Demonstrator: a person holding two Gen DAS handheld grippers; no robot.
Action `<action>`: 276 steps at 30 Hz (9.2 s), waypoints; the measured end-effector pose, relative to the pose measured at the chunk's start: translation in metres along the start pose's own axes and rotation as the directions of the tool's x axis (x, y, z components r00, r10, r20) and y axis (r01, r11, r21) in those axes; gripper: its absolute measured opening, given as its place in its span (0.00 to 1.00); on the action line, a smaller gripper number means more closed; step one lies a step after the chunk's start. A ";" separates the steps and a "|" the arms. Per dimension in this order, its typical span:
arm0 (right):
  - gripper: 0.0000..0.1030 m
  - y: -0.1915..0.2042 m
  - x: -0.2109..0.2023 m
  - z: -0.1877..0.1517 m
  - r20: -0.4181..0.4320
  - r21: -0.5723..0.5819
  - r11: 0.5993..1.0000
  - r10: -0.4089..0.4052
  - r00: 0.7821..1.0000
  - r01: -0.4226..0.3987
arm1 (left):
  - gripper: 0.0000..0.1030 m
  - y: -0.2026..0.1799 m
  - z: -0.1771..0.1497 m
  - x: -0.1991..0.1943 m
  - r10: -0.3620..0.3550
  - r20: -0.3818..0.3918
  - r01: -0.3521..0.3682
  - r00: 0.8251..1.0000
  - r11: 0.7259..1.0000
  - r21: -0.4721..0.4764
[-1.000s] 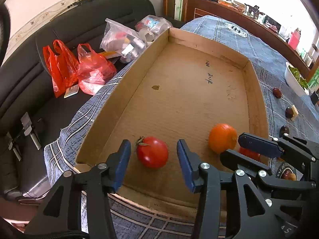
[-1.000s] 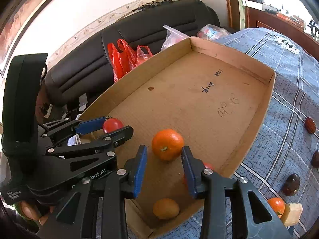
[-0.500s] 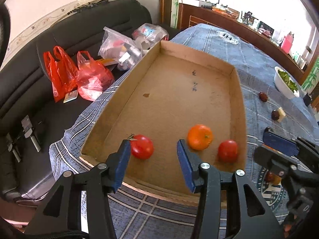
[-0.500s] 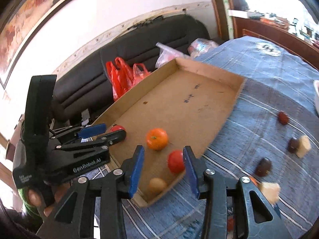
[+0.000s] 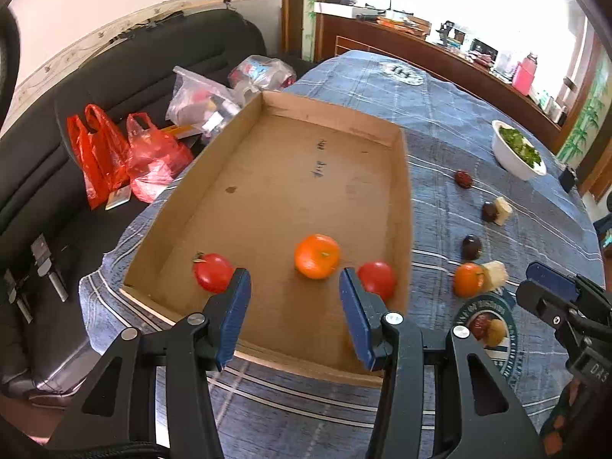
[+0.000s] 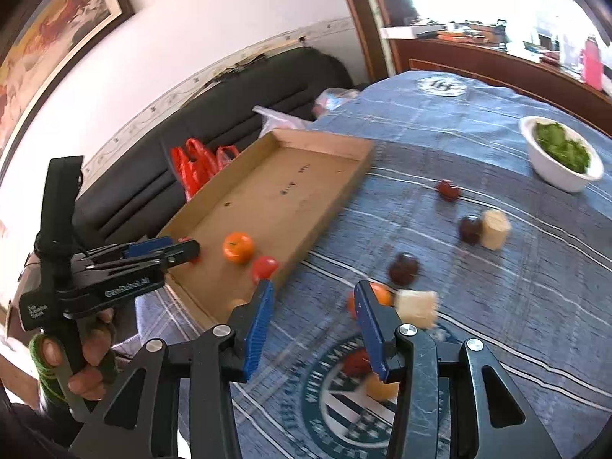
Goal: Organize fruits
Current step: 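Withdraw both grippers from the tray back toward the remaining foods, then grasp the white cylindrical piece with the right gripper while the left grasps an orange tomato, then carry the orange tomato and white piece into the cardboard tray and open both grippers, then withdraw both grippers from the tray toward the remaining foods on the tablecloth, then grasp the second white cylindrical piece with the right gripper while the left grasps a dark plum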
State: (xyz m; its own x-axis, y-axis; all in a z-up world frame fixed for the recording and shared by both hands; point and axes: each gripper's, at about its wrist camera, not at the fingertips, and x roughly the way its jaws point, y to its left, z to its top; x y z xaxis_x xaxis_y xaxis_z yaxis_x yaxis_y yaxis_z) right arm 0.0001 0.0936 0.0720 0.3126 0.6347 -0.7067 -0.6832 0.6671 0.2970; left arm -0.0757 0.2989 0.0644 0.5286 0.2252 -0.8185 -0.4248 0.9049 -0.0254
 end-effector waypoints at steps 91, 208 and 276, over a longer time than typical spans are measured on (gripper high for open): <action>0.35 -0.050 -0.037 0.000 0.102 0.130 0.988 -0.101 0.990 0.087 | 0.30 -0.098 0.007 0.011 -0.129 -0.009 0.129 0.992 0.980 0.153; 0.43 -0.046 -0.007 0.011 0.089 0.146 0.989 -0.021 0.996 0.008 | 0.49 -0.036 0.021 -0.002 -0.016 0.012 0.016 1.000 1.000 0.007; 0.30 -0.158 0.059 0.036 0.001 0.274 0.949 -0.163 0.987 0.156 | 0.24 -0.167 0.018 0.092 -0.167 -0.150 0.196 0.974 0.959 0.204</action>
State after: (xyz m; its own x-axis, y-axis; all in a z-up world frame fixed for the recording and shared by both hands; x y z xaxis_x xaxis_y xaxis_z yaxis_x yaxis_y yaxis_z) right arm 0.1507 0.0394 0.0067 0.4204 0.5180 -0.7450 -0.4183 0.8392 0.3475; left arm 0.0566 0.1746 0.0038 0.4762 0.0138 -0.8792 -0.1542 0.9857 -0.0680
